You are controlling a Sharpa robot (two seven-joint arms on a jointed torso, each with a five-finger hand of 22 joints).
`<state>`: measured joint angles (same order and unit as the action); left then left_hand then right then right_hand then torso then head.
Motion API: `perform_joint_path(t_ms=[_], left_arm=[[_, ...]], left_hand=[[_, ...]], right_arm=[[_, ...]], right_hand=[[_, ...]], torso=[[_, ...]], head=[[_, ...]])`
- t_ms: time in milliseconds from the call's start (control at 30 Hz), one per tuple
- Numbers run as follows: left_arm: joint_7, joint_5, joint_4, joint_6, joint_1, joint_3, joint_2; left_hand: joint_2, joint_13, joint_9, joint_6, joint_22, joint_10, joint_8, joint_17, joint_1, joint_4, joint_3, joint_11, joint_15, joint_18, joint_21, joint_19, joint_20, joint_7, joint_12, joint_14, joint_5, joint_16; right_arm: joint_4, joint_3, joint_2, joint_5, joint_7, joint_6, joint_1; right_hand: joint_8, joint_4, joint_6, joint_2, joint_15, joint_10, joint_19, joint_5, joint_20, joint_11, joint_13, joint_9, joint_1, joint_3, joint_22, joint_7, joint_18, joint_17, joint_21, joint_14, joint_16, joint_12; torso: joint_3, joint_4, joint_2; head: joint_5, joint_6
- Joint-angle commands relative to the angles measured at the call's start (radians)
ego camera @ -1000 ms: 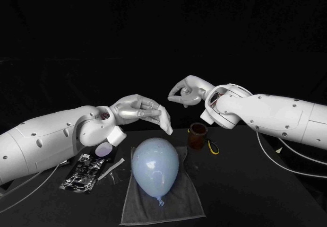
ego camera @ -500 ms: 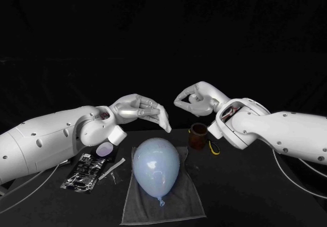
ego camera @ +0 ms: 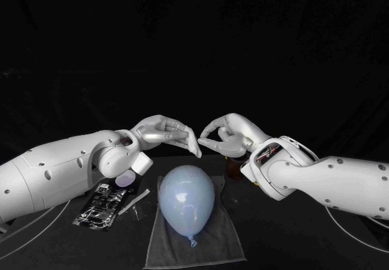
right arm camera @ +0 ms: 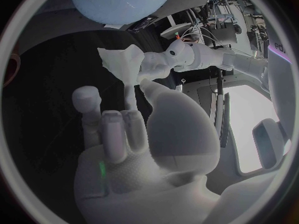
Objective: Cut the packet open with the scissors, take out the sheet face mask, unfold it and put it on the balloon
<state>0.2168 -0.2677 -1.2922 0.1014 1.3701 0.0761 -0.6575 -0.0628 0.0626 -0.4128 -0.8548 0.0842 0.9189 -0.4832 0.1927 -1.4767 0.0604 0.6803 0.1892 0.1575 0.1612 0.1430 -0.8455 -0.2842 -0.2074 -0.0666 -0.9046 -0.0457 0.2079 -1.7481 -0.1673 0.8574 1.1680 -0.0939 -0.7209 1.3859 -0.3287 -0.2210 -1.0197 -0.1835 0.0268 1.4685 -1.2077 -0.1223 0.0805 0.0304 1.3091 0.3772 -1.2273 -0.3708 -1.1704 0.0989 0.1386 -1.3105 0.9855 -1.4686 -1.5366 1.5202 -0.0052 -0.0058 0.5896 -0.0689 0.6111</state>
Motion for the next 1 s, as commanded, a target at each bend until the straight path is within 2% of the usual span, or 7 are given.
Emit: perform_joint_path(t_ms=[33, 367, 533, 1000], left_arm=[[-0.009, -0.005, -0.005, -0.042, 0.0, -0.001, 0.0], [-0.013, -0.007, -0.012, -0.036, -0.001, -0.001, 0.001], [-0.014, -0.01, -0.016, -0.031, -0.002, -0.001, 0.002], [-0.013, -0.013, -0.017, -0.031, -0.002, -0.001, 0.005]], left_hand=[[-0.004, 0.001, -0.108, -0.002, 0.001, 0.01, -0.015, 0.0, 0.003, -0.006, 0.003, 0.0, 0.001, 0.017, 0.005, -0.008, 0.002, -0.004, -0.005, -0.008, -0.002, -0.005], [-0.007, 0.001, -0.108, -0.003, 0.002, 0.011, -0.017, 0.0, 0.004, -0.008, 0.004, -0.001, 0.001, 0.017, 0.007, -0.009, 0.002, -0.004, -0.005, -0.01, -0.002, -0.005], [-0.008, 0.001, -0.108, -0.003, 0.002, 0.012, -0.017, 0.0, 0.004, -0.009, 0.005, -0.001, 0.001, 0.017, 0.007, -0.009, 0.002, -0.004, -0.005, -0.01, -0.002, -0.006], [-0.01, 0.001, -0.107, -0.005, 0.003, 0.014, -0.018, 0.0, 0.004, -0.012, 0.006, -0.001, 0.0, 0.017, 0.008, -0.01, 0.003, -0.003, -0.005, -0.011, -0.002, -0.007]], right_arm=[[0.005, 0.001, -0.01, 0.106, -0.086, -0.052, -0.004], [0.044, 0.001, -0.056, 0.154, -0.141, -0.06, -0.009], [0.07, 0.001, -0.082, 0.167, -0.153, -0.058, -0.009], [0.092, 0.001, -0.114, 0.173, -0.162, -0.043, -0.01]], right_hand=[[0.004, -0.007, -0.007, -0.01, 0.007, 0.073, -0.005, 0.0, -0.002, -0.007, 0.196, -0.002, 0.004, 0.016, -0.003, 0.0, -0.006, -0.181, 0.001, -0.071, -0.003, -0.003], [0.01, -0.049, -0.005, -0.025, 0.006, 0.062, 0.012, -0.001, -0.002, -0.006, 0.175, -0.006, 0.007, 0.076, 0.01, 0.002, -0.001, -0.161, -0.028, -0.062, 0.005, -0.022], [0.012, -0.058, -0.003, -0.025, 0.005, 0.059, 0.018, 0.002, -0.001, -0.005, 0.169, -0.007, -0.001, 0.093, 0.013, 0.003, 0.001, -0.156, -0.037, -0.06, 0.007, -0.027], [0.006, -0.063, -0.014, -0.015, 0.007, 0.06, 0.019, 0.004, -0.001, -0.008, 0.171, -0.005, -0.027, 0.119, 0.012, -0.001, 0.001, -0.157, -0.042, -0.06, 0.007, -0.026]], torso=[[-0.0007, 0.0011, 0.001], [0.0002, 0.0, -0.001], [0.0001, -0.0007, 0.0], [-0.0001, -0.0002, -0.001]], head=[[-0.001, 0.003], [-0.001, 0.005], [-0.001, 0.006], [-0.002, 0.009]])
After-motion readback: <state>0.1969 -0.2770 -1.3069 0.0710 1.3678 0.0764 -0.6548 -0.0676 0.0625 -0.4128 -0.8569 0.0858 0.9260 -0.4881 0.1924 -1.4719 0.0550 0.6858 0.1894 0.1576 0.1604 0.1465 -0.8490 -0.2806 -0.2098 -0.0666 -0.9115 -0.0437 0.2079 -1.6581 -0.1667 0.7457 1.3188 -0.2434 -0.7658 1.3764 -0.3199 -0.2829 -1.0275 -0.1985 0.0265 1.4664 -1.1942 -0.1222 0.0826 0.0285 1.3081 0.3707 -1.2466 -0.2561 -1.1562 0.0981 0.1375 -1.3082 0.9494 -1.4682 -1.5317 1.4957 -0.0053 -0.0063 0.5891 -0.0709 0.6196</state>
